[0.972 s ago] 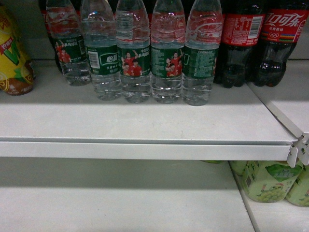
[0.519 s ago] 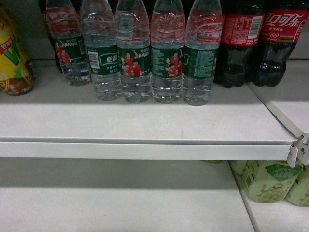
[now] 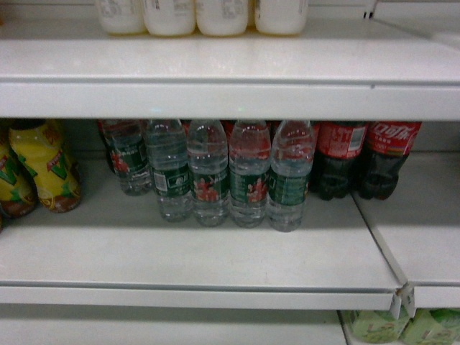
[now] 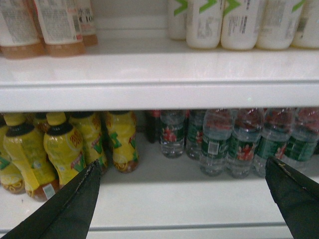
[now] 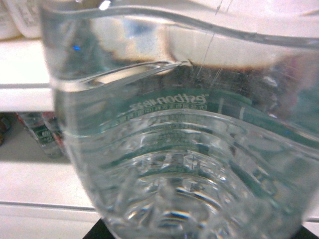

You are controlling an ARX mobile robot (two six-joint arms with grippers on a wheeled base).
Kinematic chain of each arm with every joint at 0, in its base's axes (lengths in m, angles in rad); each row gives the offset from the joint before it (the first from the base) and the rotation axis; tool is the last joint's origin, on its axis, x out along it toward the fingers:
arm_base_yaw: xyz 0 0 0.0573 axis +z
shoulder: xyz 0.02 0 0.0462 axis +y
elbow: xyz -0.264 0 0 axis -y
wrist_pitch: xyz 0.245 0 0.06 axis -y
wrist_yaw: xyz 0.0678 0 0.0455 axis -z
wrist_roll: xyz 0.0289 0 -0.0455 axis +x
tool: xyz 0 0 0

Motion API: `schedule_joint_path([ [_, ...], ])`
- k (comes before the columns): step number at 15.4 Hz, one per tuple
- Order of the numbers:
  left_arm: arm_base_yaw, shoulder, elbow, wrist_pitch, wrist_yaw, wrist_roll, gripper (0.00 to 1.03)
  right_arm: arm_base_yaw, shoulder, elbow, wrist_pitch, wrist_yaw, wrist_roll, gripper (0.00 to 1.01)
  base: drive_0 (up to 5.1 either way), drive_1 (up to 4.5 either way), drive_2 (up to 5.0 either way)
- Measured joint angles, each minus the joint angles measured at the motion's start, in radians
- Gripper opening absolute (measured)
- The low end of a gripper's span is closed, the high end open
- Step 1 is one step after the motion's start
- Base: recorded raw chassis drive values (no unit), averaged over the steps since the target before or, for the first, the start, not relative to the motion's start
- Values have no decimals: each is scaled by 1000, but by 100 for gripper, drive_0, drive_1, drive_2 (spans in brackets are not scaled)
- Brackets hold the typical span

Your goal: Move water from second to third shelf

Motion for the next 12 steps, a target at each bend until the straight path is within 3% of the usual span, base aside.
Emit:
schedule_joint_path([
  [12,0,0,0,2,0,0,98,0,0,0,2,0,0,39,0,0,0],
])
